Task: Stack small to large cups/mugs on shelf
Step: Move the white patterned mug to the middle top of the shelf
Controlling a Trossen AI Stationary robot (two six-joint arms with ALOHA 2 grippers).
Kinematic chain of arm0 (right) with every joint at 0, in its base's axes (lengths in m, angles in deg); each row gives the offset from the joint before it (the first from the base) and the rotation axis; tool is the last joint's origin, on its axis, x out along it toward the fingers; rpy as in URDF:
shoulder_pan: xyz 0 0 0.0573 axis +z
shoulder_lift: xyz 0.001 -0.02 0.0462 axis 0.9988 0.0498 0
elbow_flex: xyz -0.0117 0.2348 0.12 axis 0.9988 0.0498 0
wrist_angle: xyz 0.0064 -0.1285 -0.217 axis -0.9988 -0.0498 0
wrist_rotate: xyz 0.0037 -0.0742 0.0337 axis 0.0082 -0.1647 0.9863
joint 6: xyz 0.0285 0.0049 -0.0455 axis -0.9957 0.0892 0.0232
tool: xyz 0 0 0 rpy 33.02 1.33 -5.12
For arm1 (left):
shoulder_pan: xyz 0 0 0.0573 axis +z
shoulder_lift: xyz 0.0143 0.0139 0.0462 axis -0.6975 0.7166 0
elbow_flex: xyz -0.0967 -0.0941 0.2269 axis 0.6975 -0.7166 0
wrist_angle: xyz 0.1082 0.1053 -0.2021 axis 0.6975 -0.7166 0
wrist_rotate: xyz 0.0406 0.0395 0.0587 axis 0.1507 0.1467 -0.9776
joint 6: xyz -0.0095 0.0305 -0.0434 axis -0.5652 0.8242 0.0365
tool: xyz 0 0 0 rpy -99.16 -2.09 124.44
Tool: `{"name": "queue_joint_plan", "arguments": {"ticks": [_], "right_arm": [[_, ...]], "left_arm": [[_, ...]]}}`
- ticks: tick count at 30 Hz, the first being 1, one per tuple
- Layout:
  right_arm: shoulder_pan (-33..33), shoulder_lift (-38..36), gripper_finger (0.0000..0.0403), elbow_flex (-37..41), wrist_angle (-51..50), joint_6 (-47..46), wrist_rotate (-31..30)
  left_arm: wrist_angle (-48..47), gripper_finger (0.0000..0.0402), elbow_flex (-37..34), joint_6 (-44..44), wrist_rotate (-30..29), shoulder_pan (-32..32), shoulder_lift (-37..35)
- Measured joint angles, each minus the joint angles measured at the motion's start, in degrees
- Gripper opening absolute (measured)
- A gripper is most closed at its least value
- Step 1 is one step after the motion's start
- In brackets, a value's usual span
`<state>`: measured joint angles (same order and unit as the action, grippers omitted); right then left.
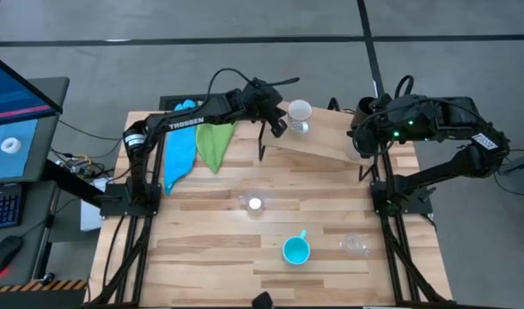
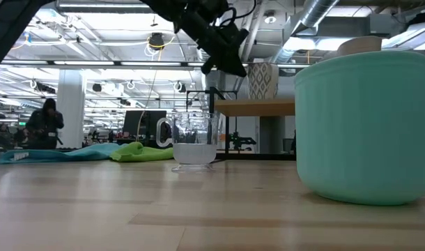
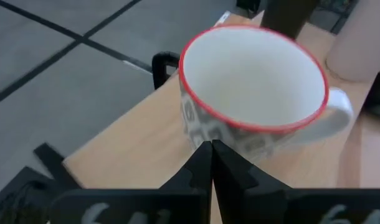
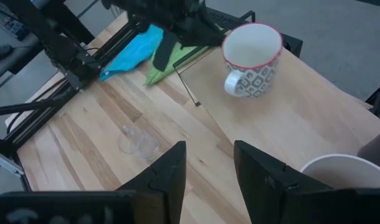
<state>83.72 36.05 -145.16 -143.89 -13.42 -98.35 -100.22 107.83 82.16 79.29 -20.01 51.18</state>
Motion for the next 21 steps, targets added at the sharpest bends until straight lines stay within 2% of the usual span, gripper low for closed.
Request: {"name": "queue_joint_plan", "arguments": {"ticks": [3,11,21], "right_arm": [[0.00,0.02,0.0155,0.00,-0.02,0.02,0.01],[-0.02,0.00,0.0155,0.00,-0.07,0.12,-0.04],[-0.10,0.00,0.0155,0.00,-0.04,0.20,-0.19]], "left_arm": [[-0.07,0.0000,-0.10,-0.77,0.30,-0.27,1.02],[8.62,0.0000,0.06,-2.92,1.11,-0.75,3.04],[13.36,0.0000,0.26,-6.24,3.06,-1.45,6.14]]}}
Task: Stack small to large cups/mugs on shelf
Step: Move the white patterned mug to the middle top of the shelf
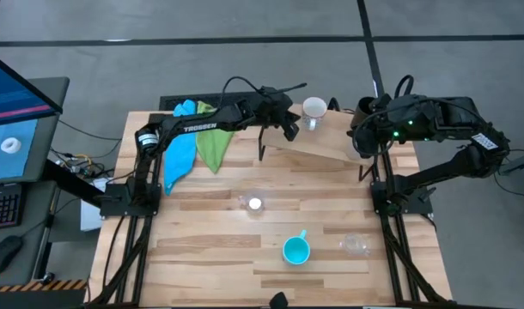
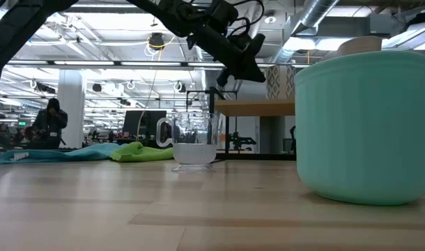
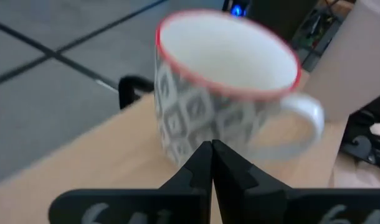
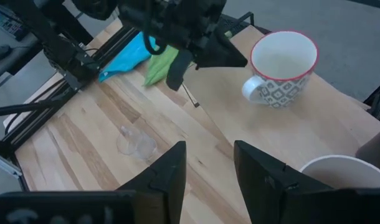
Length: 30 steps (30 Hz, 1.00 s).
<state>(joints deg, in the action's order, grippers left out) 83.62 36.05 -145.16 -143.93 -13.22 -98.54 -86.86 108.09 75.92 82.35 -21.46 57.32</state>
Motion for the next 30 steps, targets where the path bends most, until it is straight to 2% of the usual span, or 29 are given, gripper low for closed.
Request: {"name": "queue_joint_plan", "arguments": {"ticks": [9,14,18,24,30], "right_arm": [[-1.56,4.04,0.0152,-0.02,2.93,2.64,-4.10],[-7.25,10.94,0.0138,-0.37,7.55,10.75,1.21],[-13.18,17.61,0.0122,-3.78,8.63,16.20,6.19],[-21.21,25.69,0.0098,-9.46,9.69,22.30,10.53],[-23.21,32.30,0.0053,-12.22,9.54,23.38,13.56]], "left_arm": [[0.61,0.0000,1.12,0.01,-0.78,-0.20,-0.13],[-8.80,0.0000,5.37,1.12,-1.27,-0.20,-0.48],[-17.93,0.0000,9.72,2.45,-2.65,-0.06,-3.72],[-32.49,0.0000,10.91,4.72,-10.39,0.56,-12.13],[-36.91,0.0000,11.06,5.06,-16.54,0.37,-20.90]]}}
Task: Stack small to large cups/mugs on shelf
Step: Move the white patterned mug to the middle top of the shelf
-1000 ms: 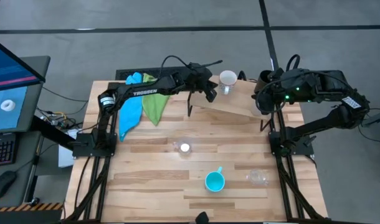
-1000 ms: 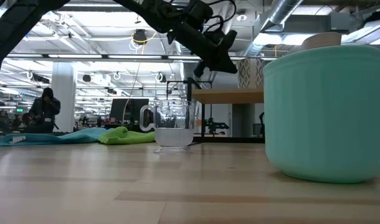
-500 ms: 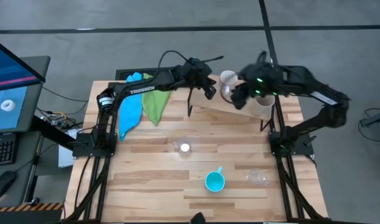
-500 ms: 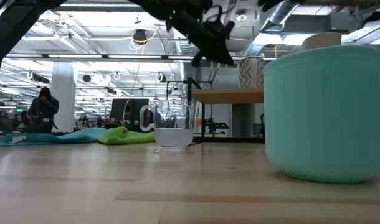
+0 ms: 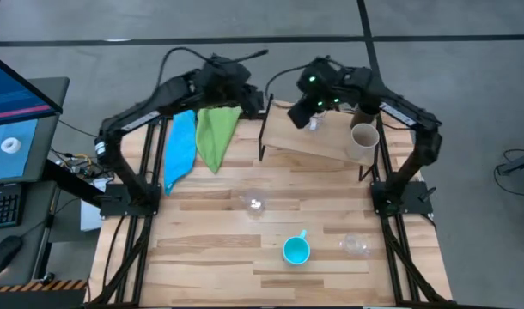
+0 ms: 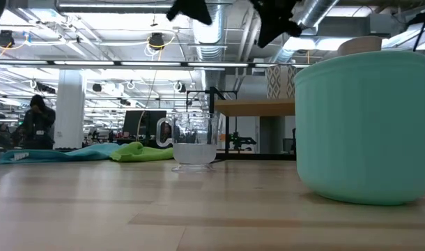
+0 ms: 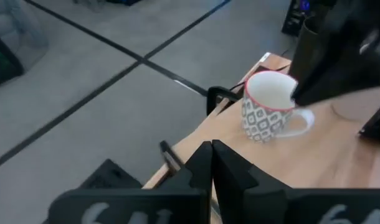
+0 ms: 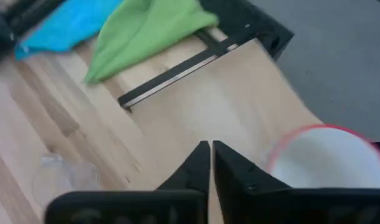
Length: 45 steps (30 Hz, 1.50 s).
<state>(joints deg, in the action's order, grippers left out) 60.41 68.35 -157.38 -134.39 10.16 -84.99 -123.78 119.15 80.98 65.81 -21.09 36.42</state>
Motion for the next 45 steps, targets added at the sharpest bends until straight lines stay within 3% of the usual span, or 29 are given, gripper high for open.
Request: {"name": "queue_joint_plan", "arguments": {"ticks": [6,15,22,45], "right_arm": [[0.74,5.38,0.0007,0.00,0.39,1.51,0.19],[1.24,10.08,0.0004,-2.51,-1.98,1.49,-1.53],[1.21,10.83,0.0008,-2.59,-5.23,1.94,-7.69],[1.11,10.85,0.0009,-2.62,-9.22,0.38,-12.27]], "left_arm": [[-2.09,0.0000,-0.07,0.04,-3.22,-0.73,-5.40],[-3.30,0.0000,-0.07,0.04,-4.65,-1.04,-7.58],[-4.00,0.0000,-0.09,0.84,-4.57,-1.18,-7.58],[-5.42,0.0000,-0.11,1.51,-3.98,-1.36,-7.58]]}}
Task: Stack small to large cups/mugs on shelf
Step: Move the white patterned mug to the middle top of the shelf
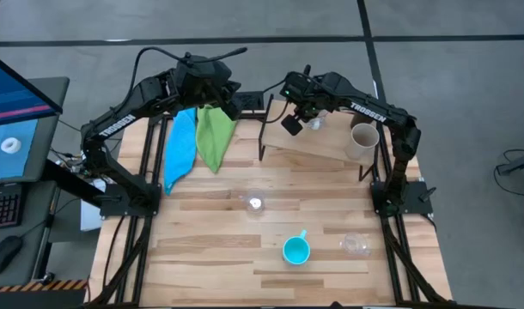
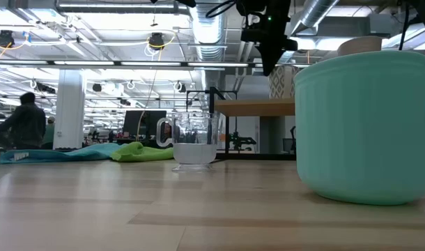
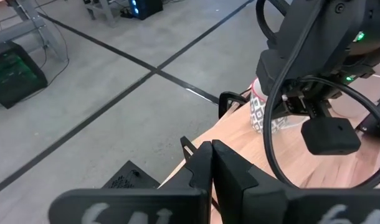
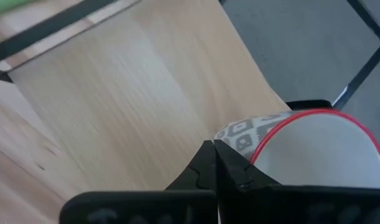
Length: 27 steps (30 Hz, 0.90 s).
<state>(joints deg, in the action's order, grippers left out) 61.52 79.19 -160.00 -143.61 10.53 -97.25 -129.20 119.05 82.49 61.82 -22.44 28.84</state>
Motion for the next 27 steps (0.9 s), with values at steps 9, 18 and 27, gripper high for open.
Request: {"name": "queue_joint_plan", "arguments": {"ticks": [9,18,27], "right_arm": [[0.00,0.00,0.0010,0.00,-3.83,-1.66,-0.29],[1.37,0.00,0.0009,0.02,-5.04,-0.29,-0.53],[1.91,-0.02,0.0005,0.02,3.39,3.55,-1.68]], "left_arm": [[-0.06,0.0000,0.00,0.02,0.00,0.02,0.00],[-0.28,0.0000,0.00,0.66,0.00,0.02,0.00],[-0.02,0.0000,0.00,0.59,0.02,-0.17,0.00]]}}
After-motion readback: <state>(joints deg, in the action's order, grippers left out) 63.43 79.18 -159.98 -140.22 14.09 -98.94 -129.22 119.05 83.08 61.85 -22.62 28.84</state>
